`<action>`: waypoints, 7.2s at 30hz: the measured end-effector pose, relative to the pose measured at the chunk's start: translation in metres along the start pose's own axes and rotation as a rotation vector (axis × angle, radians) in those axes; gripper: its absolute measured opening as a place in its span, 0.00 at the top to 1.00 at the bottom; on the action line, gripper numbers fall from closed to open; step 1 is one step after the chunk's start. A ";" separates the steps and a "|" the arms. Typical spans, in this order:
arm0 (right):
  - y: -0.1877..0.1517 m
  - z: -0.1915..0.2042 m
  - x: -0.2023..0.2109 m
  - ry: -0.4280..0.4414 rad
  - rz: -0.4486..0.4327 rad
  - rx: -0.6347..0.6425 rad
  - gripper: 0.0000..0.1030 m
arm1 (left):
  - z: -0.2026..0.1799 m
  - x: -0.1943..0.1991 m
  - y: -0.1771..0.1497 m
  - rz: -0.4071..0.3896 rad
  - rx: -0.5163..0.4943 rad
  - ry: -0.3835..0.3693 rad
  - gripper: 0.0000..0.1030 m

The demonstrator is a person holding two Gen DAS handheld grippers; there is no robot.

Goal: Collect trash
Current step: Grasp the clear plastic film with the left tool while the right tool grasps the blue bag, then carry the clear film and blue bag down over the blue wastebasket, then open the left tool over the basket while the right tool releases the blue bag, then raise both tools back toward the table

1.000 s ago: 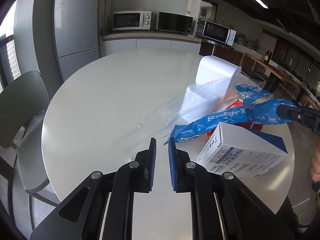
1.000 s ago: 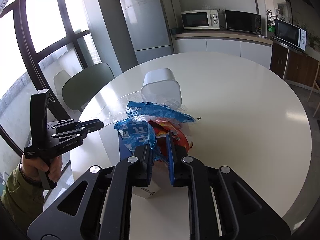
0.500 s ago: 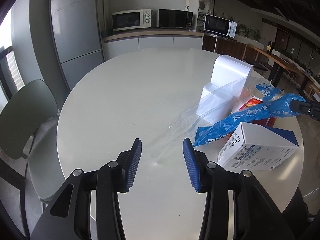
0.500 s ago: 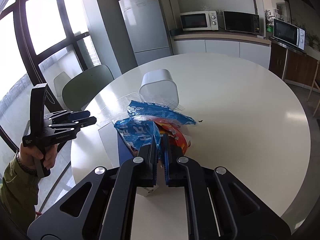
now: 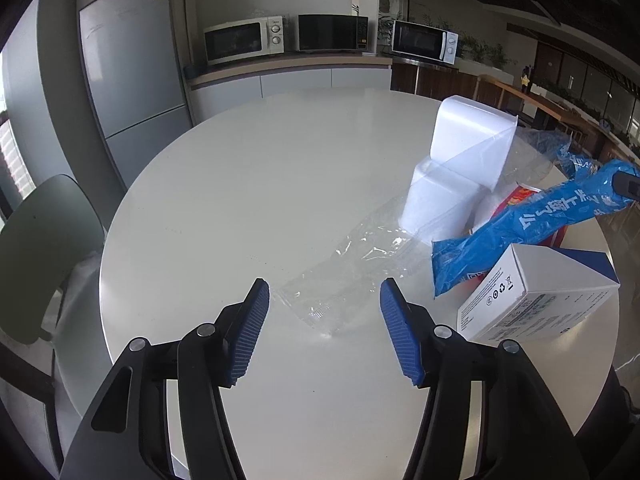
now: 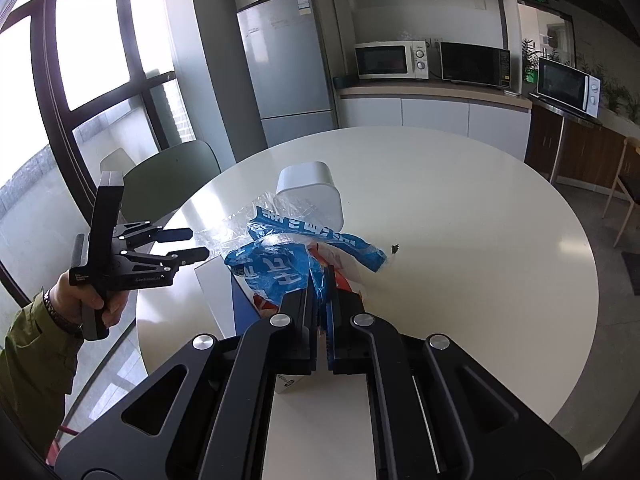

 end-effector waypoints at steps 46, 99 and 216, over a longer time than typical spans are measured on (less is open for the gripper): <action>-0.019 -0.037 0.107 -0.014 -0.224 -0.143 0.97 | -0.083 0.144 -0.093 -0.105 0.360 0.141 0.99; -0.282 -0.017 0.079 -0.073 0.283 -0.130 0.97 | -0.172 0.049 -0.327 0.596 0.469 -0.038 0.98; -0.224 -0.001 0.089 -0.073 0.122 -0.036 0.35 | -0.154 0.116 -0.195 0.146 0.258 0.186 0.27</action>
Point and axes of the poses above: each gripper's, at about its wrist camera, not at the fingertips, and x roughly against the way its jaws point, z to its left, y to its top, the point moved 6 cm from there along -x, roughly the way its jaws point, and after that the axes turned 8 degrees about -z, right-handed, at the moved point
